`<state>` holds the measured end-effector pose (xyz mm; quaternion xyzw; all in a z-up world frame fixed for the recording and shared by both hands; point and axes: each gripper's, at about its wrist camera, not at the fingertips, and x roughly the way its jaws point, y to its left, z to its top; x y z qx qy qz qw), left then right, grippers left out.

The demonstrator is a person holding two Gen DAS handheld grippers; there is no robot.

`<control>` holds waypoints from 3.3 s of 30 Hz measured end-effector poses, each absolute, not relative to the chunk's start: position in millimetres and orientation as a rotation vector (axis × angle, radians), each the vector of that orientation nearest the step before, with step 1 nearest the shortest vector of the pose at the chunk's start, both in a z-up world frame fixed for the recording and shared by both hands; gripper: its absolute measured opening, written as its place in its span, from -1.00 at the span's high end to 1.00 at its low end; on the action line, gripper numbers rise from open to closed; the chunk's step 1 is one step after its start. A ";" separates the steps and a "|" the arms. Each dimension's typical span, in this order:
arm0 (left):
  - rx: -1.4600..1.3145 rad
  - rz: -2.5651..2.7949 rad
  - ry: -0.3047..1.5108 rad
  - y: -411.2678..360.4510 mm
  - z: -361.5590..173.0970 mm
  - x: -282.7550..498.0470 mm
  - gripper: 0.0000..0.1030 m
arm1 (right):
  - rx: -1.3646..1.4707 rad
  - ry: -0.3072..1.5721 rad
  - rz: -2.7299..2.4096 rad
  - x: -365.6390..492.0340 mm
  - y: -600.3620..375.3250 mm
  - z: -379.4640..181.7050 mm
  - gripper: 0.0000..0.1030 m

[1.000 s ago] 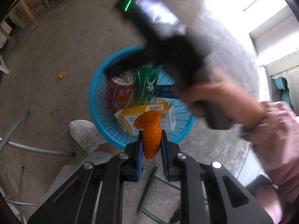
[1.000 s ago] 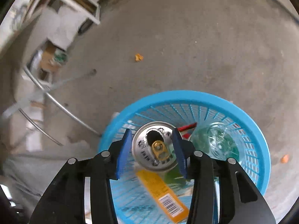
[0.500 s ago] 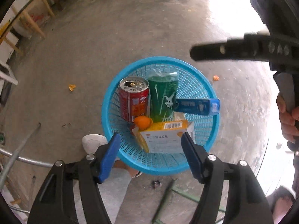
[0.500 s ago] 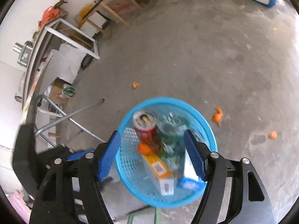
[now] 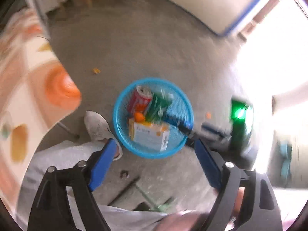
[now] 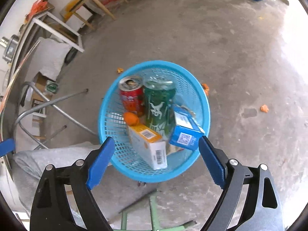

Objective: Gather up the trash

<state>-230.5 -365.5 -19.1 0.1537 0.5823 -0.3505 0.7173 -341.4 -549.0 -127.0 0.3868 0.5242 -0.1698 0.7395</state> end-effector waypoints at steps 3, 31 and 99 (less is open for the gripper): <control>0.238 -0.663 1.206 -365.1 -2.3 -242.7 -0.76 | 0.824 1.117 -0.405 -346.8 -554.6 -116.3 -0.66; 0.287 -0.515 1.159 -347.1 -61.4 -290.1 -0.85 | 0.573 1.013 -0.722 -398.5 -534.3 -61.3 -0.85; 0.117 -0.481 0.904 -302.3 10.6 -297.6 -0.87 | 0.325 0.816 -0.819 -390.3 -465.7 13.4 -0.85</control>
